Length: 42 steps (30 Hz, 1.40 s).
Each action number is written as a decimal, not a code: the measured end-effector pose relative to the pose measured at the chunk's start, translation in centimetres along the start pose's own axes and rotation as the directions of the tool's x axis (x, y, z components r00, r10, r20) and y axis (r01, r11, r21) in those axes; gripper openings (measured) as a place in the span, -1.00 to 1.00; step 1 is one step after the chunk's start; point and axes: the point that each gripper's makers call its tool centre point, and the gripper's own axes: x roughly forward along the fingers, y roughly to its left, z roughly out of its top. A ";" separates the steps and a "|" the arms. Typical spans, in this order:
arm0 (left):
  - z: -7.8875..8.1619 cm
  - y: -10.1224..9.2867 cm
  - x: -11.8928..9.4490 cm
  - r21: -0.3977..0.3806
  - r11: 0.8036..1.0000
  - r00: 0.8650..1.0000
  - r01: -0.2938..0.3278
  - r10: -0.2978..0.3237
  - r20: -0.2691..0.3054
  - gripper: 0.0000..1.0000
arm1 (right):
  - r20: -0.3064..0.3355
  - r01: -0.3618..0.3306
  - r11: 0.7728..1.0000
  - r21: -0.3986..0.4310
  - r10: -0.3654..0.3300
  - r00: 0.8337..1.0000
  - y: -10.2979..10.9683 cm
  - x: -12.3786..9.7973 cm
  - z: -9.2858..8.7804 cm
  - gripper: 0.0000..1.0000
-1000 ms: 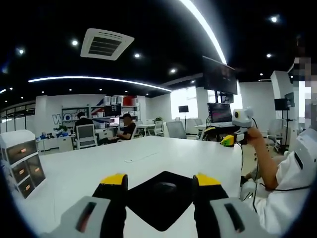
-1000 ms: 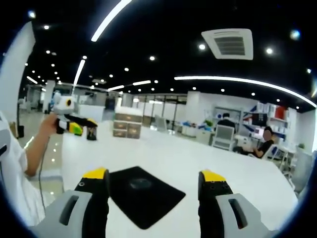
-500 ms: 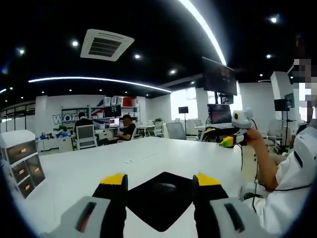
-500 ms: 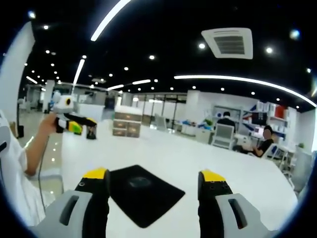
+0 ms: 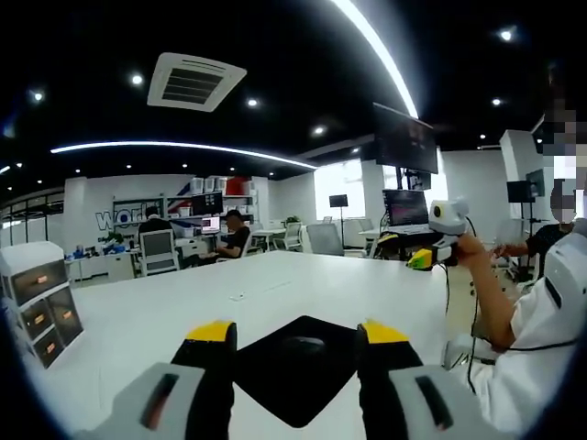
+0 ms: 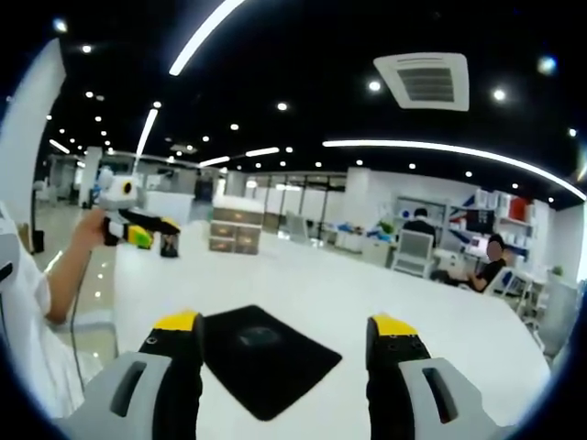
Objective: Arrange the mouse and mouse pad neatly on the desk surface
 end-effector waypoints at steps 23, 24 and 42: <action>0.1 0.3 -0.3 0.001 1.000 1.000 -0.015 0.015 0.007 0.05 | -0.016 -0.001 1.000 -0.005 0.000 1.000 0.0 0.2 -0.3 0.38; 0.1 0.3 -0.3 -0.002 1.000 1.000 -0.015 0.015 0.006 0.05 | -0.013 -0.001 1.000 -0.005 0.001 1.000 0.1 0.2 -0.3 0.38; 0.2 0.5 -0.5 -0.002 1.000 1.000 -0.021 0.021 0.011 0.05 | -0.021 0.000 1.000 -0.004 0.000 1.000 0.2 0.3 -0.6 0.38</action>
